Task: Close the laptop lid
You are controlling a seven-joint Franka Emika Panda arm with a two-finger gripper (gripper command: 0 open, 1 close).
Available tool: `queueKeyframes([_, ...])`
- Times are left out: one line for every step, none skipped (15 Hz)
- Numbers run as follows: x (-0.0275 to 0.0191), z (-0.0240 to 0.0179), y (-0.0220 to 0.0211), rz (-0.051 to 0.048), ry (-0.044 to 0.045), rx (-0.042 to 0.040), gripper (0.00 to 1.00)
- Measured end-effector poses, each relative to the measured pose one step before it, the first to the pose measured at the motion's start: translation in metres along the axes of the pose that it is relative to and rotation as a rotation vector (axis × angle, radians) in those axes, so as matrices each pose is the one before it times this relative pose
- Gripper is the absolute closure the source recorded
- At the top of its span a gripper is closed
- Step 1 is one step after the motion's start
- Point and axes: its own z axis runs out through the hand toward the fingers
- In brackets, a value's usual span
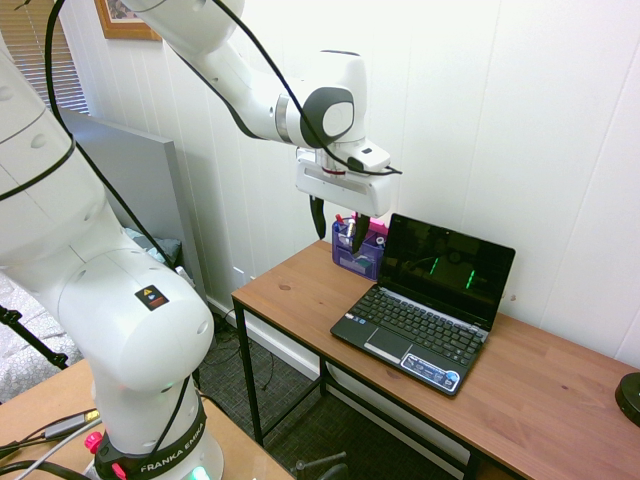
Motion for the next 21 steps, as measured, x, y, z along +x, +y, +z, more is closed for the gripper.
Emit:
queueKeyframes([-0.00018, 0.00028, 0.00019, -0.00001, -0.00239, -0.00280, 0.00])
queueKeyframes([0.00038, -0.00105, -0.00047, 0.00154, -0.00005, -0.00217, 0.00])
queueKeyframes([0.00240, -0.00510, -0.00271, 0.00416, 0.00710, 0.00724, 0.00])
queueKeyframes([0.00416, -0.00726, -0.00305, 0.00562, 0.00889, 0.00760, 0.00])
queueKeyframes([0.00647, -0.00797, -0.00200, 0.00801, 0.01409, 0.00817, 0.00])
queueKeyframes([0.00856, -0.00777, -0.00104, 0.00903, 0.01972, 0.00519, 0.00])
queueKeyframes([0.01044, -0.00675, -0.00044, 0.00875, 0.02456, 0.00083, 0.00])
queueKeyframes([0.01108, -0.00416, -0.00066, 0.01313, 0.02176, 0.00138, 0.00])
queueKeyframes([0.01265, -0.00267, -0.00235, 0.00884, 0.02257, 0.00279, 0.00])
queueKeyframes([0.01309, -0.00117, -0.00372, 0.00918, 0.02255, 0.00578, 0.00])
queueKeyframes([0.01200, 0.00170, -0.00487, 0.00484, 0.01886, 0.00797, 0.00])
queueKeyframes([0.01245, 0.00366, -0.00549, 0.00609, 0.01846, 0.00518, 0.00])
queueKeyframes([0.01186, 0.00295, -0.00696, 0.00750, 0.02476, 0.00148, 0.00])
queueKeyframes([0.01159, 0.00329, -0.00811, 0.00779, 0.02497, 0.00276, 0.00])
queueKeyframes([0.01109, 0.00462, -0.00871, 0.00629, 0.01611, 0.00176, 0.00])
queueKeyframes([0.01107, 0.00520, -0.00884, 0.00526, 0.01134, -0.00298, 0.00])
queueKeyframes([0.01009, 0.00593, -0.00877, 0.00840, 0.00847, -0.00219, 0.00])
queueKeyframes([0.00942, 0.00688, -0.00829, 0.00940, 0.00612, -0.00167, 0.00])
queueKeyframes([0.00800, 0.00834, -0.00623, 0.00772, 0.00423, -0.00524, 0.00])
queueKeyframes([0.00767, 0.00838, -0.00609, 0.00920, 0.00265, -0.00413, 0.00])
queueKeyframes([0.00669, 0.00793, -0.00494, 0.00679, 0.00102, -0.00473, 0.00])
